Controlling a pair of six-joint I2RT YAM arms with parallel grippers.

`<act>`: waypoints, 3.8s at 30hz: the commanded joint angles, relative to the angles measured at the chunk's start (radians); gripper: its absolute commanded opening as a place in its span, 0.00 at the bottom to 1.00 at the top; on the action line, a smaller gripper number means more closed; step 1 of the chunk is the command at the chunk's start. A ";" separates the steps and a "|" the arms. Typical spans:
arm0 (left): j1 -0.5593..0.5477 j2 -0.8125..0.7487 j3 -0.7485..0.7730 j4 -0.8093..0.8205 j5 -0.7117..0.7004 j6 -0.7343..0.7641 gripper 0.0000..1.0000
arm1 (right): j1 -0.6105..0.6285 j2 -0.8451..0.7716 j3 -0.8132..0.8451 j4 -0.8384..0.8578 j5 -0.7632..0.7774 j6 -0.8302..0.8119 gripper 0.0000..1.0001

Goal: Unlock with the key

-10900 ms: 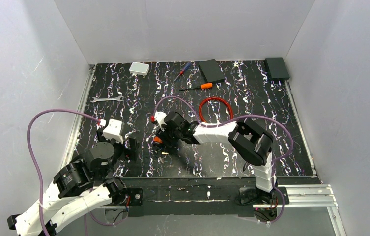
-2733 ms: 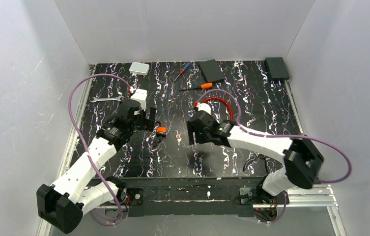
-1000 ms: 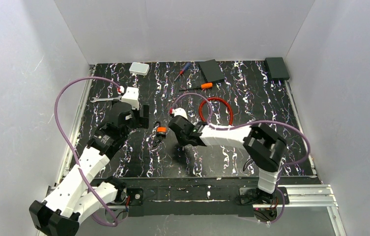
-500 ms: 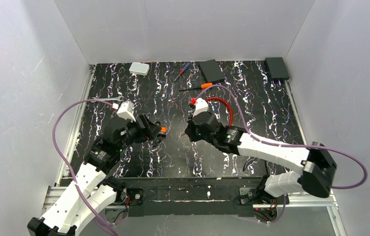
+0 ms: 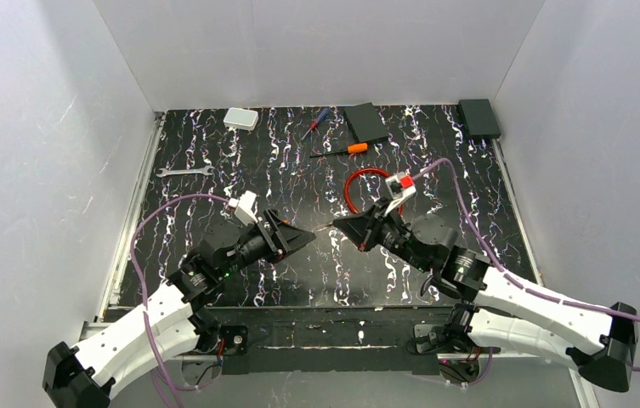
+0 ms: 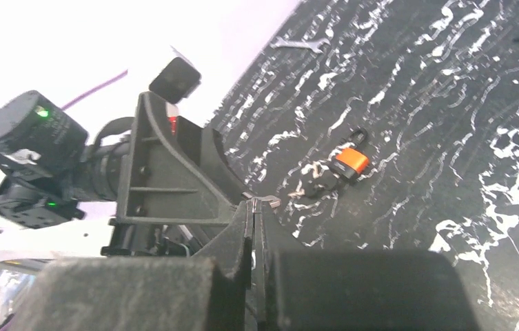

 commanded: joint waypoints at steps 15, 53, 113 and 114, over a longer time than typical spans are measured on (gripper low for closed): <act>-0.114 0.031 -0.030 0.457 -0.185 -0.246 0.47 | 0.004 -0.115 -0.005 0.160 -0.068 0.029 0.01; -0.130 0.083 -0.047 0.536 -0.171 -0.219 0.33 | 0.004 -0.040 -0.027 0.155 -0.043 0.011 0.01; -0.131 0.113 0.034 0.408 0.009 -0.065 0.00 | 0.004 0.005 0.194 -0.183 -0.308 -0.434 0.82; -0.130 0.118 0.044 0.404 0.024 -0.056 0.00 | 0.004 0.018 0.201 -0.194 -0.311 -0.437 0.81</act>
